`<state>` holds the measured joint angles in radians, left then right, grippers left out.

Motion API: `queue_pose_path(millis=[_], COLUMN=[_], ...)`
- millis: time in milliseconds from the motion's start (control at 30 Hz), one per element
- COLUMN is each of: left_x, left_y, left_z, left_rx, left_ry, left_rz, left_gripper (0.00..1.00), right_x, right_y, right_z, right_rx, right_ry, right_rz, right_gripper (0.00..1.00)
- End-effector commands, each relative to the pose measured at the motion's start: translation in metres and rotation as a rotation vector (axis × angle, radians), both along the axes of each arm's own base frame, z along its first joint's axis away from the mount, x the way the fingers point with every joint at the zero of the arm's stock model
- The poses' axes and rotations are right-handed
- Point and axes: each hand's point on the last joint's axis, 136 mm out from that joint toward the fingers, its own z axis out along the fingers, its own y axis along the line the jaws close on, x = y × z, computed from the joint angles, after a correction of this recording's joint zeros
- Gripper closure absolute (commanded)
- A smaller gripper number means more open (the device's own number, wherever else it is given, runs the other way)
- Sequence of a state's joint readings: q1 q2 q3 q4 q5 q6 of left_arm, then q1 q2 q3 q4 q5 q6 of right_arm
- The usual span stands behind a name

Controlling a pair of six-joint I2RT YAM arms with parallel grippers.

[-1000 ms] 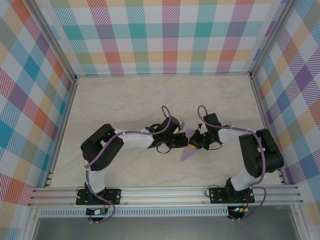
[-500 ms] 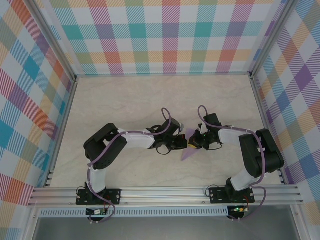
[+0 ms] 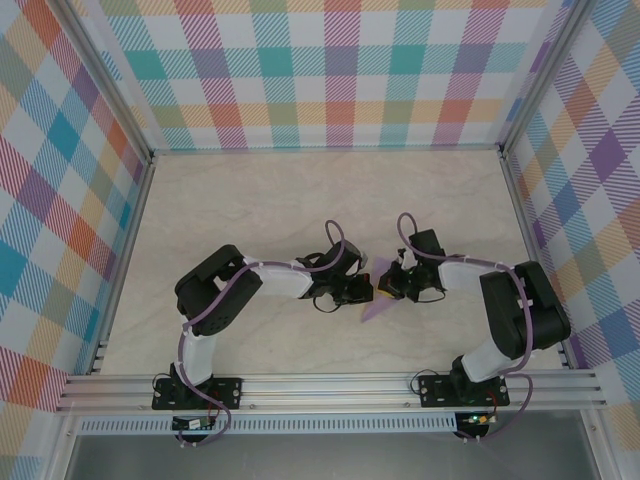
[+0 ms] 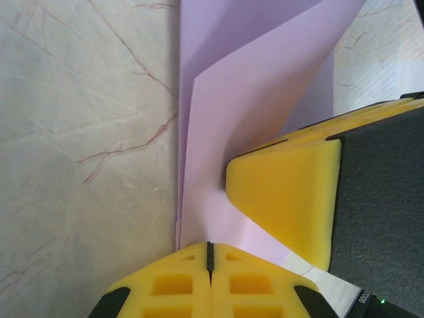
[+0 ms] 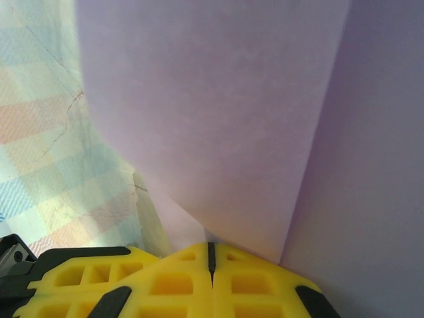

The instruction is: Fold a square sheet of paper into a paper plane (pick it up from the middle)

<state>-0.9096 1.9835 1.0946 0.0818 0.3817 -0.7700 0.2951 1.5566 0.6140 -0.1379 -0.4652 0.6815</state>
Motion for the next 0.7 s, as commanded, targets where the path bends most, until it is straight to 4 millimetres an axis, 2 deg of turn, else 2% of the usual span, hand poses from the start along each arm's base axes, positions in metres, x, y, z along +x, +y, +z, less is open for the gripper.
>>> queue_pose_path(millis=[0, 200, 333, 467, 533, 667], left_x=[-0.028, -0.038, -0.040, -0.039, -0.038, -0.037], left_y=[0.042, 0.057, 0.059, 0.056, 0.054, 0.051], left_z=[-0.047, -0.061, -0.062, -0.060, -0.059, -0.059], left_rx=[0.238, 0.318, 0.328, 0.325, 0.319, 0.319], left_ry=[0.103, 0.137, 0.139, 0.133, 0.129, 0.131], left_rz=[-0.021, -0.028, -0.035, -0.044, -0.047, -0.049], left_gripper=[1.00, 1.00, 1.00, 1.00, 1.00, 1.00], right_x=[-0.007, 0.009, 0.020, 0.032, 0.037, 0.037], right_y=[-0.016, -0.036, -0.052, -0.063, -0.060, -0.042], right_z=[-0.008, -0.006, -0.003, 0.009, 0.019, 0.046], right_rx=[-0.022, -0.005, 0.001, -0.004, 0.015, 0.142], right_ry=[0.039, 0.023, 0.021, -0.025, -0.066, -0.171], right_rz=[-0.057, -0.138, -0.203, -0.234, -0.223, -0.161], right_gripper=[1.00, 1.00, 1.00, 1.00, 1.00, 1.00])
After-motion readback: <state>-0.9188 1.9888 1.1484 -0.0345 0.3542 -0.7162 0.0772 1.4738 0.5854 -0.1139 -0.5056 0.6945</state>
